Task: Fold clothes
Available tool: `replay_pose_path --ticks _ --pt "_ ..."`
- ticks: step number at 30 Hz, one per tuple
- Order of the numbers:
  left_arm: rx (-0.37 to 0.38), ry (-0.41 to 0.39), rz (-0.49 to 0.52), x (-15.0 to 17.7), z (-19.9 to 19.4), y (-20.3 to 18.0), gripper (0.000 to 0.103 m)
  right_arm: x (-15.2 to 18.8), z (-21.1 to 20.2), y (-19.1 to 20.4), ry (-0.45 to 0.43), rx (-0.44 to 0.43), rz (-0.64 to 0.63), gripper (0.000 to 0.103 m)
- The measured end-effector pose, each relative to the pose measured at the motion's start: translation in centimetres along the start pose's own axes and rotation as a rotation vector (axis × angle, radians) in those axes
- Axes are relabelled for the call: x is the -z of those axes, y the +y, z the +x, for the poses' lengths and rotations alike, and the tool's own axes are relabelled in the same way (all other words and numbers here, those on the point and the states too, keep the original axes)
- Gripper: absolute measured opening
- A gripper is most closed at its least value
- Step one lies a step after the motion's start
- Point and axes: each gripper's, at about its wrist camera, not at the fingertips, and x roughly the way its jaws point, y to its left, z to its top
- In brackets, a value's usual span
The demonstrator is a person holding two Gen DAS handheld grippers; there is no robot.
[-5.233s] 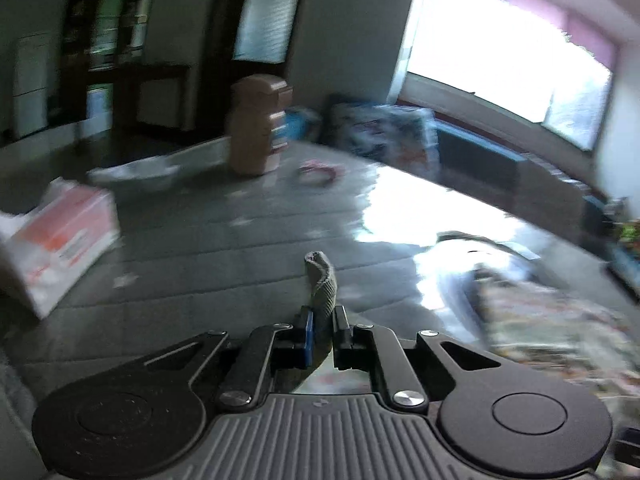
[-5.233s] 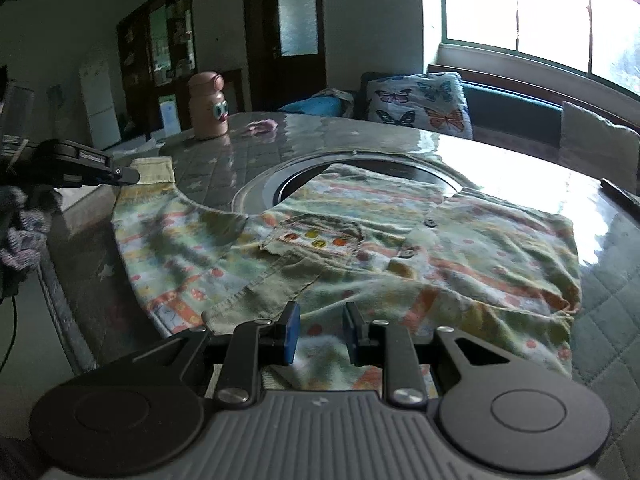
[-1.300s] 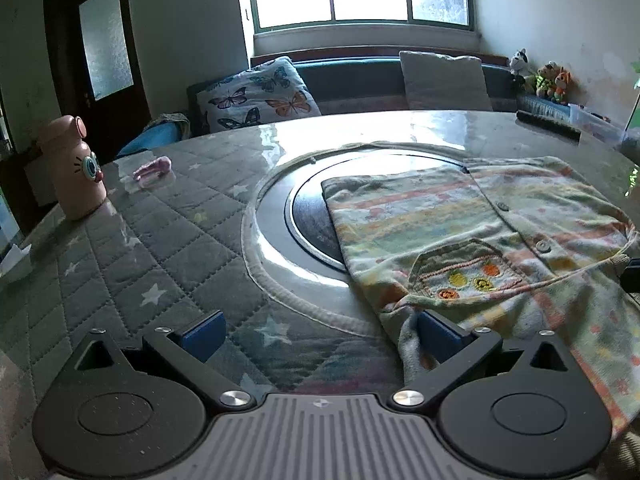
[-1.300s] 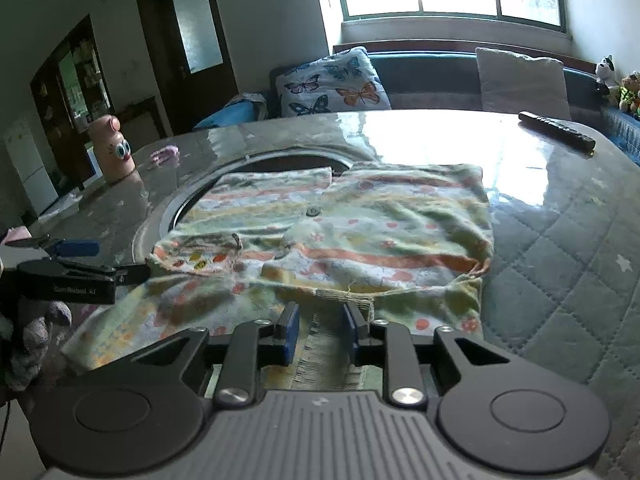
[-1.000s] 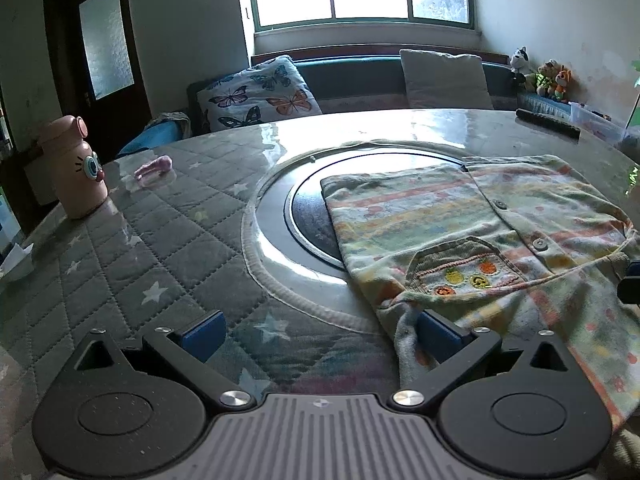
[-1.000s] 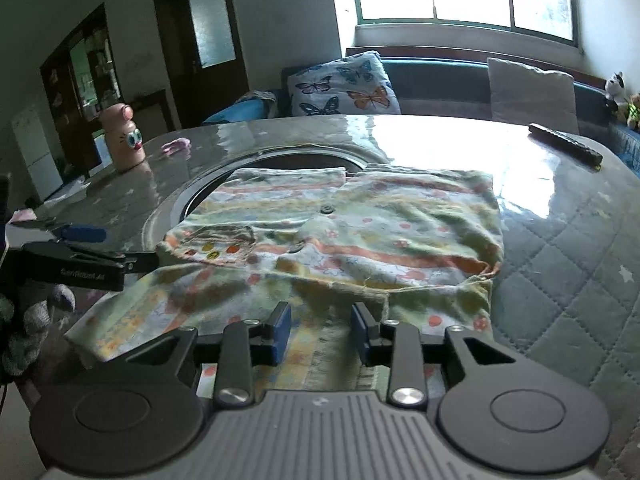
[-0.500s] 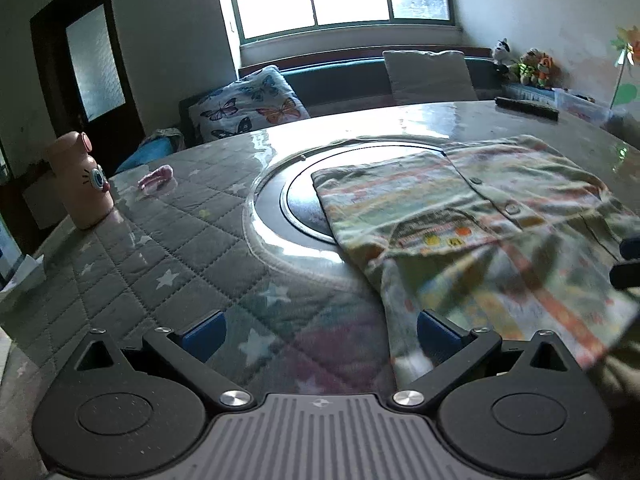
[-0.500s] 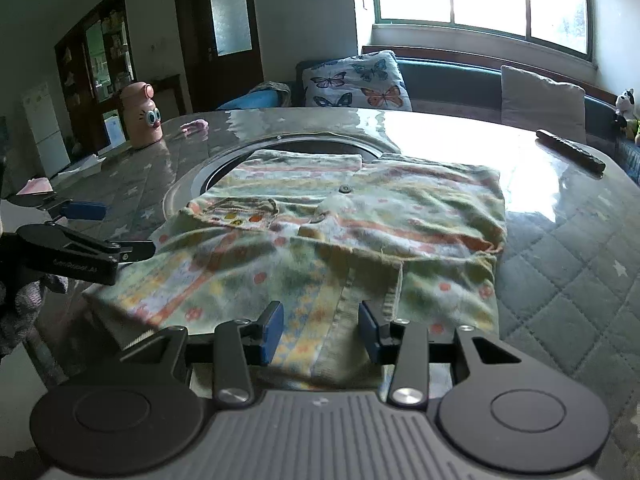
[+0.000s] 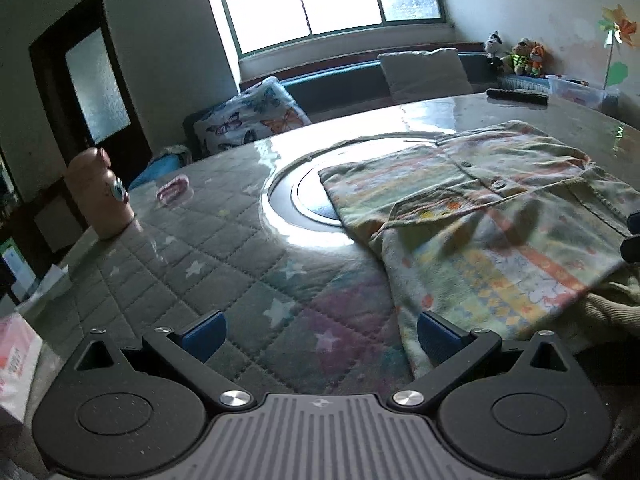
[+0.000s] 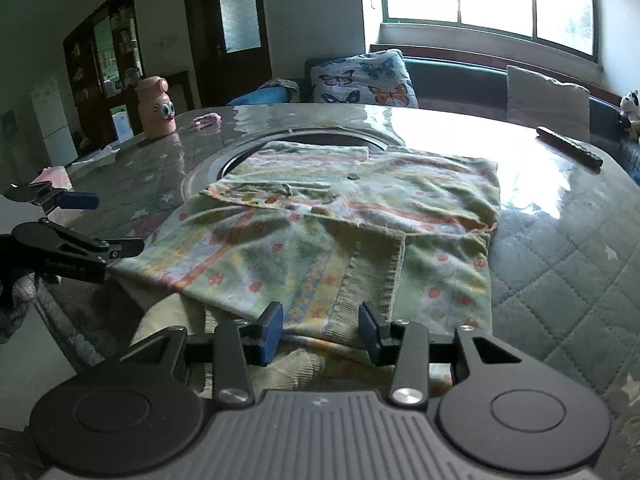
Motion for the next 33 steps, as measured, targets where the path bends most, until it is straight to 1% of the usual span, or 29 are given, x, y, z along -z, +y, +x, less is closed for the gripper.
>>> replay_pose_path --ticks 3,6,12,16,18,22,23,25,29,33 --pt "0.019 -0.017 0.016 -0.4 -0.3 -0.6 0.103 -0.7 -0.1 -0.2 -0.024 0.007 -0.005 0.042" --pt "0.035 -0.028 0.025 -0.8 -0.4 -1.2 0.103 -1.3 0.7 -0.9 -0.037 0.008 0.022 0.042" --pt "0.033 -0.023 0.023 -1.6 0.7 -1.9 0.103 -3.0 2.8 -1.5 -0.059 -0.002 0.027 0.042" --pt "0.036 -0.012 0.023 -1.6 1.3 -2.1 0.103 -3.6 5.2 -2.0 -0.036 0.008 0.033 0.042" --pt "0.038 -0.010 0.026 -1.5 1.3 -2.1 0.103 -3.5 5.6 -2.2 -0.028 0.005 0.042 0.042" --pt "0.047 -0.016 0.031 -1.4 0.9 -2.1 0.103 -3.0 4.5 -2.1 -0.037 0.011 0.029 0.044" --pt "0.051 -0.022 0.032 -1.5 0.8 -2.2 0.103 -2.8 4.1 -2.2 -0.035 0.015 0.028 0.047" --pt "0.061 -0.036 0.035 -1.7 0.4 -2.4 0.103 -2.2 3.3 -2.1 -0.027 0.024 0.016 0.047" --pt "0.091 -0.058 0.048 -2.0 -0.1 -3.4 0.103 -0.8 1.9 -1.2 -0.006 0.047 -0.056 0.048" --pt "0.119 -0.075 0.100 -1.8 -0.5 -4.8 0.103 0.2 0.6 -0.6 -0.006 0.079 -0.116 0.048"
